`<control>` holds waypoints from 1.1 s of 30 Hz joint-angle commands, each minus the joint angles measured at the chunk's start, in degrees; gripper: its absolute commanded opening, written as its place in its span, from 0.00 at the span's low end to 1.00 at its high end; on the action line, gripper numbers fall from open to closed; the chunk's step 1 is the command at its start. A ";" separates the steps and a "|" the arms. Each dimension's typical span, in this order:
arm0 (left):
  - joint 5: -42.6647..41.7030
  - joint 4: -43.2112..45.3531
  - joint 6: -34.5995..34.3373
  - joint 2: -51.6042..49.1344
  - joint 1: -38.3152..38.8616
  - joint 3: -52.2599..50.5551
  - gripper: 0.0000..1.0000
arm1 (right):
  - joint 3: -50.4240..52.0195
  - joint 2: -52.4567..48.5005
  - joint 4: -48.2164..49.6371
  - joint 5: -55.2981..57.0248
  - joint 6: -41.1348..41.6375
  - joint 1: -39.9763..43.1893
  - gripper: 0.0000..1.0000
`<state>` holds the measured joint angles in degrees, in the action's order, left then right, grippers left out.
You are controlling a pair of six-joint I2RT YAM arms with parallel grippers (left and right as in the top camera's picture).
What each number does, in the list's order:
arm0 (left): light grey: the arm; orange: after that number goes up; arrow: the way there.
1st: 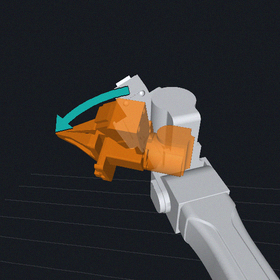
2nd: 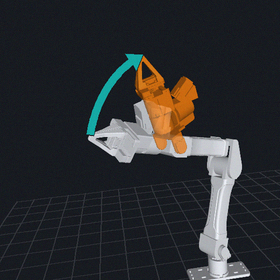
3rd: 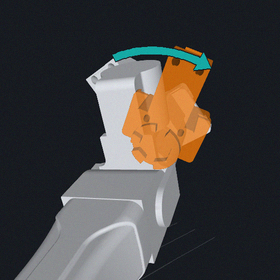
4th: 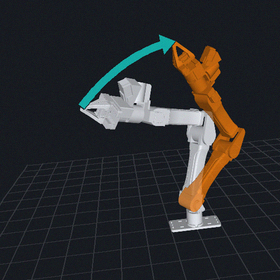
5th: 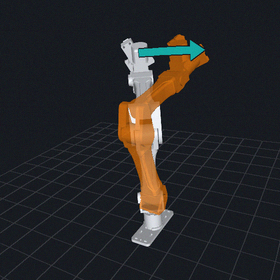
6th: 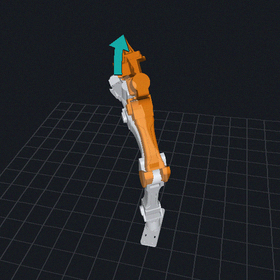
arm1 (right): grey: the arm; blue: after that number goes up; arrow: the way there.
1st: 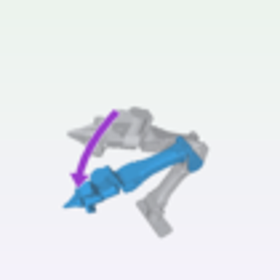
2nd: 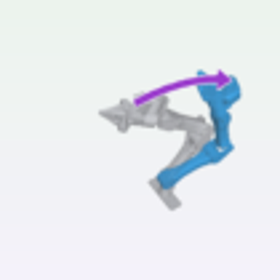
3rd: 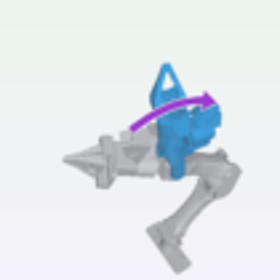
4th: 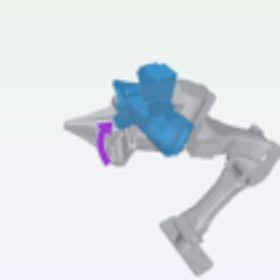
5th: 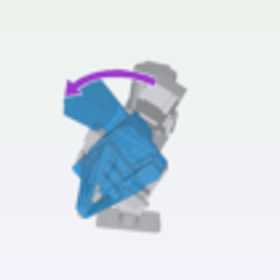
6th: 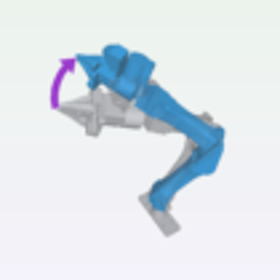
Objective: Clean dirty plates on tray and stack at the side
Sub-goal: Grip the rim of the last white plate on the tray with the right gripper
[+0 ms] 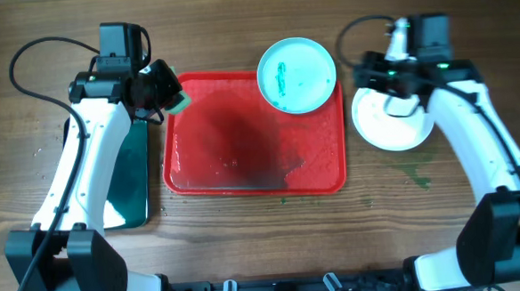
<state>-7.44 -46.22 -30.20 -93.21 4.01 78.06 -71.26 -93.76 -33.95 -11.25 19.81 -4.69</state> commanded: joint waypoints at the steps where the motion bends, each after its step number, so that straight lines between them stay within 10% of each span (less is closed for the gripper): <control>1: -0.85 0.31 -0.76 -0.57 0.00 -0.28 0.04 | -0.74 -5.09 2.03 2.62 3.32 -4.92 0.62; 19: -0.85 0.09 -0.76 -0.57 0.00 -0.28 0.04 | -2.25 -19.30 0.37 -5.84 6.95 -11.93 0.04; 25: -0.85 0.09 -0.74 -0.57 0.00 -0.28 0.04 | -3.69 -19.23 -5.88 -8.13 3.45 -20.39 0.07; 28: -0.85 0.09 -0.74 -0.57 0.00 -0.28 0.04 | -7.37 -19.23 -7.30 -6.58 -4.07 -21.75 0.45; 33: -0.20 0.13 -0.74 -0.57 0.00 -0.28 0.04 | -11.15 -19.32 -3.67 0.87 -21.77 -21.73 0.50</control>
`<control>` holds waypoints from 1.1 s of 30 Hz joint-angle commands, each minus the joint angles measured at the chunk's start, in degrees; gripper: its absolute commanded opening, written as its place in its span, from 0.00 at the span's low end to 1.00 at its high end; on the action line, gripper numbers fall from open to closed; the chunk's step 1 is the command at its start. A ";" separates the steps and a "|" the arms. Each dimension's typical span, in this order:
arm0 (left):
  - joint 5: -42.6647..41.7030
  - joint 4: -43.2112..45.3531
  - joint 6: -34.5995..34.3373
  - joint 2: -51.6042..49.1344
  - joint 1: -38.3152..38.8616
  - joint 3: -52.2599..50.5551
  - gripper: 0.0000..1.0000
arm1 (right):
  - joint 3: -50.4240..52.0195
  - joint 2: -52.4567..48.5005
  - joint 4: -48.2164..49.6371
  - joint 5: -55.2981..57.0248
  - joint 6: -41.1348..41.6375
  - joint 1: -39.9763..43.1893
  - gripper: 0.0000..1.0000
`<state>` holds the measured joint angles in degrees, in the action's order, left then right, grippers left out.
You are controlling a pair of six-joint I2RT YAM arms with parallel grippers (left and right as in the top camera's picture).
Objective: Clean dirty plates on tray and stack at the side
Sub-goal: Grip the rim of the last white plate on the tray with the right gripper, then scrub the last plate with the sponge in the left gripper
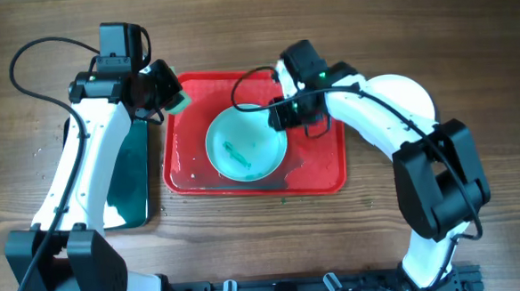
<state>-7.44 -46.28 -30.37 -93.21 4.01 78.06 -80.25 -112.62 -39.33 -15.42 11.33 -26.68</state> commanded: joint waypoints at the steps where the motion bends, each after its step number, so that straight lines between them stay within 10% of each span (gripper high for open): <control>1: -0.17 0.20 -0.57 -0.57 0.00 -0.28 0.04 | -2.25 -0.70 2.67 4.87 -13.92 0.26 0.50; 6: -0.17 0.20 -0.57 -0.61 0.00 -0.28 0.04 | -8.13 -7.61 -0.52 5.49 -19.02 -0.83 0.49; 12: -0.17 0.22 -0.57 -0.74 0.00 -0.28 0.04 | -11.34 -12.63 -5.35 2.29 -19.65 -2.38 0.18; 17: -0.24 -0.31 -0.57 -2.84 0.26 -0.28 0.04 | -11.13 -13.68 -4.72 1.42 -7.26 -5.44 0.07; 22: 0.09 -0.50 -0.44 -3.26 1.79 -0.28 0.04 | -8.92 -15.69 -2.45 4.44 23.26 -6.36 0.04; 33: 9.40 4.48 0.09 -5.33 7.74 -5.51 0.04 | -5.07 -15.78 2.34 -2.27 20.87 -3.23 0.04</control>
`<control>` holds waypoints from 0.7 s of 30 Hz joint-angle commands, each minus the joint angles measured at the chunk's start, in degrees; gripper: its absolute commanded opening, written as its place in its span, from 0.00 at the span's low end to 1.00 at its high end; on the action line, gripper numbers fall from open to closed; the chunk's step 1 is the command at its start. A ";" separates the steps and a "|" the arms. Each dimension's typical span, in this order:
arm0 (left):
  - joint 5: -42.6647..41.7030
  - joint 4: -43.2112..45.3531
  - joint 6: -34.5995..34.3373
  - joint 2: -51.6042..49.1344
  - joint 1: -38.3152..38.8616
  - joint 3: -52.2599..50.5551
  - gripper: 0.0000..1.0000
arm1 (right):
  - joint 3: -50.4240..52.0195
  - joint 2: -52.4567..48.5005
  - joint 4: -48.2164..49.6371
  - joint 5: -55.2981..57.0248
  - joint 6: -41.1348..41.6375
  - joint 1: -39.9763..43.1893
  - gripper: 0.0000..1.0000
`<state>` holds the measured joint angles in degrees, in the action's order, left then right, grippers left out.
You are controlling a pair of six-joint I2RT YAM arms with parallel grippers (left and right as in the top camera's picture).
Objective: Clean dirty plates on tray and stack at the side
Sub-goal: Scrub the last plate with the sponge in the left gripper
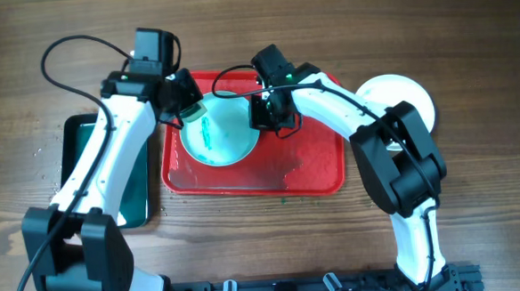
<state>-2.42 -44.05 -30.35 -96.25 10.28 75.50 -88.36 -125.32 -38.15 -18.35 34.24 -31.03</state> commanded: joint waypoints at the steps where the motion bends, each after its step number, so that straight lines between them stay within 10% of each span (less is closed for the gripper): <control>1: 5.64 3.15 0.28 -3.41 1.97 -3.78 0.04 | 3.45 -3.08 1.97 -0.15 -2.91 1.11 0.04; 11: 4.83 11.78 16.76 -16.79 4.52 -10.91 0.04 | 3.48 -3.10 3.58 -0.17 -4.24 1.09 0.04; 21: -28.94 3.02 37.68 -18.10 4.92 -12.24 0.04 | 3.48 -3.10 3.87 -0.17 -4.24 1.09 0.04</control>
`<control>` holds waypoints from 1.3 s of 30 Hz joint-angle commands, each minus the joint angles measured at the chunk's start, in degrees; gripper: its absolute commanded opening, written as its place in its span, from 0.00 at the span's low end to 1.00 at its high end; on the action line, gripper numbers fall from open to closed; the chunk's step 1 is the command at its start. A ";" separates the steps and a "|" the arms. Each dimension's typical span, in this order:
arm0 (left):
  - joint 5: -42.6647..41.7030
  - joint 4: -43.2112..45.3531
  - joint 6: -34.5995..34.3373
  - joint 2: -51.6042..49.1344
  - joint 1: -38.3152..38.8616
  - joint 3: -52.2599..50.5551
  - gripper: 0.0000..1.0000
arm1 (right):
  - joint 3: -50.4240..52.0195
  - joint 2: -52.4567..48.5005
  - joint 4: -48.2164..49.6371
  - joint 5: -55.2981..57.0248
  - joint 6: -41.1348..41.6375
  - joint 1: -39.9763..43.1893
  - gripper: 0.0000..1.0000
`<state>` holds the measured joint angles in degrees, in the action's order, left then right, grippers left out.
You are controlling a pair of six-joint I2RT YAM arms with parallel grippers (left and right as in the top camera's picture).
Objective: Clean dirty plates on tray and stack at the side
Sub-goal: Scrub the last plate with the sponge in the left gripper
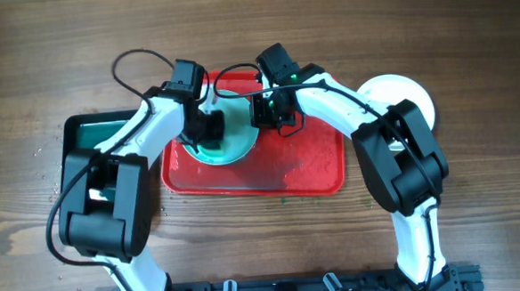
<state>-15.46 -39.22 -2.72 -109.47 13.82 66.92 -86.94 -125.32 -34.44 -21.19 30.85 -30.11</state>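
Note:
A teal plate (238, 136) lies in the back left of the red tray (306, 174). My left gripper (208, 133) is pressed down on the plate's left half, shut on a green sponge that is almost wholly hidden under the fingers. My right gripper (260, 117) is at the plate's right rim and looks shut on it. The green smear on the plate is hidden beneath the left gripper. A white plate (409, 98) lies on the table right of the tray, partly behind the right arm.
A dark green tray (82, 150) lies on the table left of the red tray, partly under the left arm. The red tray's floor is wet, with a dark patch near its middle. Cables arch over the back of the tray.
My left gripper has moved from the plate's back left rim down onto the plate's left half, with the arm swung further over the tray. The plate and the right gripper stay put.
First the teal plate sat on the tray's back right corner, with my right gripper over the white plate and the left holding the sponge at the tray's left corner. Then the right gripper held the plate mid-tray, later back left. The sponge now rests on it.

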 commanded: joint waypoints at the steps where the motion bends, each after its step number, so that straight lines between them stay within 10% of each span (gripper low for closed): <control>1: -15.19 -0.74 9.99 -4.87 1.38 -3.65 0.04 | 2.05 -3.10 0.17 2.64 -0.85 0.17 0.04; 11: 31.67 11.74 -44.39 -4.87 0.92 -3.65 0.04 | 2.05 -3.10 0.15 2.67 -0.94 0.17 0.04; 16: 32.96 7.48 -44.33 -4.87 0.92 -3.65 0.04 | 2.05 -3.10 0.57 2.58 -1.25 0.17 0.04; 21: -5.01 3.32 -6.38 -4.85 0.96 -3.65 0.04 | 2.05 -3.10 0.98 -0.50 -3.96 0.17 0.04; 24: -15.98 1.07 3.67 -4.85 0.87 -3.63 0.04 | 2.05 -3.10 0.96 -1.18 -4.13 0.17 0.04; 27: -13.75 5.51 -1.36 -4.85 -0.59 -3.37 0.04 | 2.05 -3.10 0.94 -1.18 -4.11 0.17 0.04; 32: 18.32 6.45 -36.24 -4.61 -6.38 1.92 0.04 | 2.05 -3.10 0.81 -1.11 -4.22 0.17 0.05; 39: 16.20 -2.01 -26.47 -1.75 -6.86 11.39 0.04 | 2.05 -3.10 0.81 -1.25 -5.35 0.17 0.04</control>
<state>-2.83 -36.97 -33.12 -111.90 7.57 73.06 -86.70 -125.64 -32.25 -23.11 27.99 -29.71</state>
